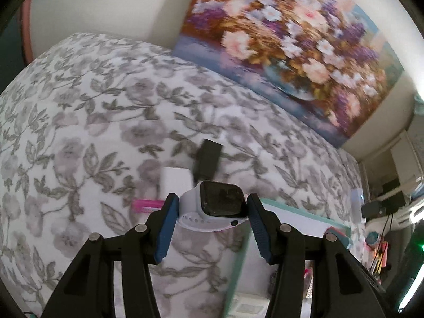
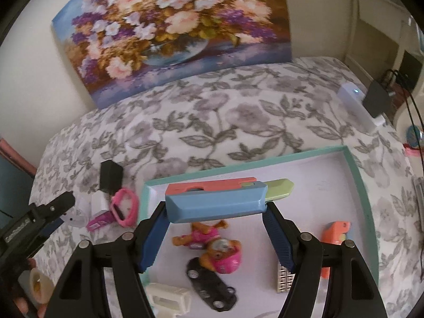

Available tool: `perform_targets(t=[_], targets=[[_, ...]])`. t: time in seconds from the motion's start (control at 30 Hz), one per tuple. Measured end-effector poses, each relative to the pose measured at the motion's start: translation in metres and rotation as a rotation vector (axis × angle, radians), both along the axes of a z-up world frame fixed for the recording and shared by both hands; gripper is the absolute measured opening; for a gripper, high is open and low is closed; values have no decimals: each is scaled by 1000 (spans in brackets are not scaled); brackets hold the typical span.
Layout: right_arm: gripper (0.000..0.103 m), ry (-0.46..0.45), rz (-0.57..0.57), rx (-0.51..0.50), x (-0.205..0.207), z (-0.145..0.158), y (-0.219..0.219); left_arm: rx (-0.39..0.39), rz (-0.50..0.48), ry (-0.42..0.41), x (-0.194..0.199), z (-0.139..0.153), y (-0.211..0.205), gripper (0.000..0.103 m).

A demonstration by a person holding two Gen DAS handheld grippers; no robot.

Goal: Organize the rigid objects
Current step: 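Carry the white watch and knife toy over the tray with both grippers, then open both grippers to drop the watch and knife toy into the tray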

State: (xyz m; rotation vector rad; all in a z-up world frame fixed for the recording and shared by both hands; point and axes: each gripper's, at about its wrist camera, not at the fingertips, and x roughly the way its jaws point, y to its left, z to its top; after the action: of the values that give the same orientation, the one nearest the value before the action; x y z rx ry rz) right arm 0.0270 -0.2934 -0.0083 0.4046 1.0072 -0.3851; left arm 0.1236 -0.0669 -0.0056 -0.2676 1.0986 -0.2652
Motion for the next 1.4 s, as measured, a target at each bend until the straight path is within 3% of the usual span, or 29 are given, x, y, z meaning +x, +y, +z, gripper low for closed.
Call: perform_targets(t=[0.3,0.6,1.4], targets=[[74,41,-88,19,-17,-15,-39,35,-144,11,-19,-10,-63,55],[74,56,-145,31,-33,-20,-64,38,-219,23,-29,-23,-100,55],[74,97,-155,23,-36,-30,-72,83,-232,-10,-28,-29,-111,55]])
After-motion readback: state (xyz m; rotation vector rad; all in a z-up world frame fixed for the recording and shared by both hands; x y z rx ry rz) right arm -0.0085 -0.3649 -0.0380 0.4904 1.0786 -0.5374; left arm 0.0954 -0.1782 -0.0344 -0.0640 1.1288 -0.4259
